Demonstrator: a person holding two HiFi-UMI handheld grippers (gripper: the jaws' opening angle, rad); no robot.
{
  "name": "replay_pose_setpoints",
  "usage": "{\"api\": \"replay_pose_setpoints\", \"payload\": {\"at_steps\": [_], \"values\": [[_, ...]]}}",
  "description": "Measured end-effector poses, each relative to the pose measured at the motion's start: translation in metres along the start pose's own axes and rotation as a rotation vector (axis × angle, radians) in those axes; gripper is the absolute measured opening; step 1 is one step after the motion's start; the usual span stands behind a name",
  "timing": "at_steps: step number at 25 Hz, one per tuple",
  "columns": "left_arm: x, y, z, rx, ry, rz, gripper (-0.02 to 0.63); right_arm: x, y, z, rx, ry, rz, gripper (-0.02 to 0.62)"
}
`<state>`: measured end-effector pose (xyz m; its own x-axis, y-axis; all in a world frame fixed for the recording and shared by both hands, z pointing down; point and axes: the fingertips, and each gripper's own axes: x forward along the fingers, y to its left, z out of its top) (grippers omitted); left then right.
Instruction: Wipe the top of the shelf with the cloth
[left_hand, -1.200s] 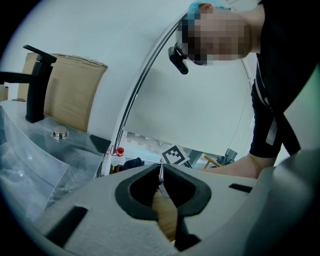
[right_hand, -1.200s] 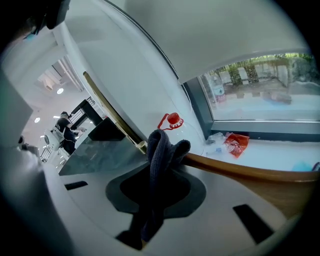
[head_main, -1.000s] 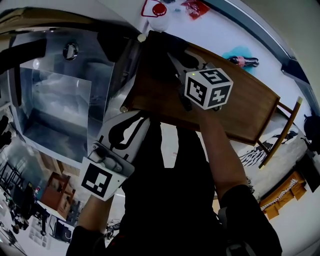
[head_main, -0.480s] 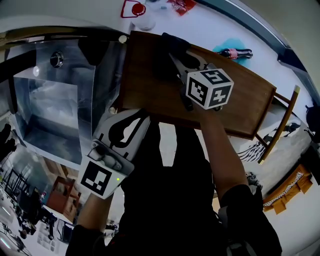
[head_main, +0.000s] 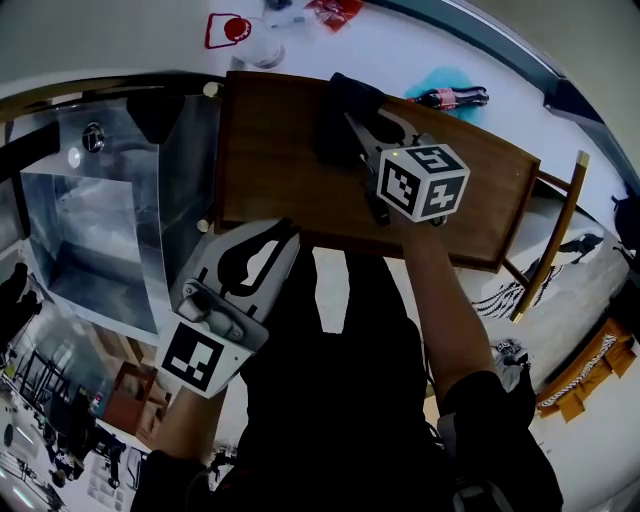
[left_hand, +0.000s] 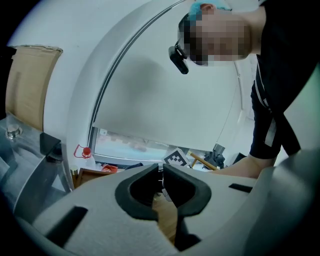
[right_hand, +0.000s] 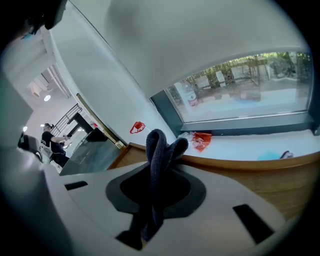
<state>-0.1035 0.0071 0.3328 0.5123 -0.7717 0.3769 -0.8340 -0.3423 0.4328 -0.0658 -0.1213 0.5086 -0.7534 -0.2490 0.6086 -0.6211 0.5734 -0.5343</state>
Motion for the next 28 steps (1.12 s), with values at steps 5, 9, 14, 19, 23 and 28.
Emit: {"api": "replay_pose_setpoints", "payload": {"at_steps": [5,9,14,19,23,28], "values": [[0.018,-0.019,-0.001,0.012,0.019,-0.031,0.044,-0.020,-0.022,-0.001,0.018,-0.013,-0.023,0.058],[0.031,-0.032,-0.001,0.024,0.030,-0.053,0.044,-0.036,-0.040,-0.003,0.034,-0.024,-0.044,0.058],[0.048,-0.047,0.002,0.038,0.035,-0.075,0.044,-0.056,-0.062,-0.005,0.052,-0.035,-0.071,0.058],[0.060,-0.061,0.000,0.047,0.052,-0.092,0.044,-0.075,-0.081,-0.008,0.063,-0.045,-0.099,0.057],[0.072,-0.073,0.000,0.055,0.057,-0.110,0.044,-0.091,-0.095,-0.010,0.072,-0.054,-0.119,0.058],[0.090,-0.090,0.001,0.065,0.065,-0.137,0.044,-0.111,-0.116,-0.012,0.092,-0.066,-0.139,0.058]]}}
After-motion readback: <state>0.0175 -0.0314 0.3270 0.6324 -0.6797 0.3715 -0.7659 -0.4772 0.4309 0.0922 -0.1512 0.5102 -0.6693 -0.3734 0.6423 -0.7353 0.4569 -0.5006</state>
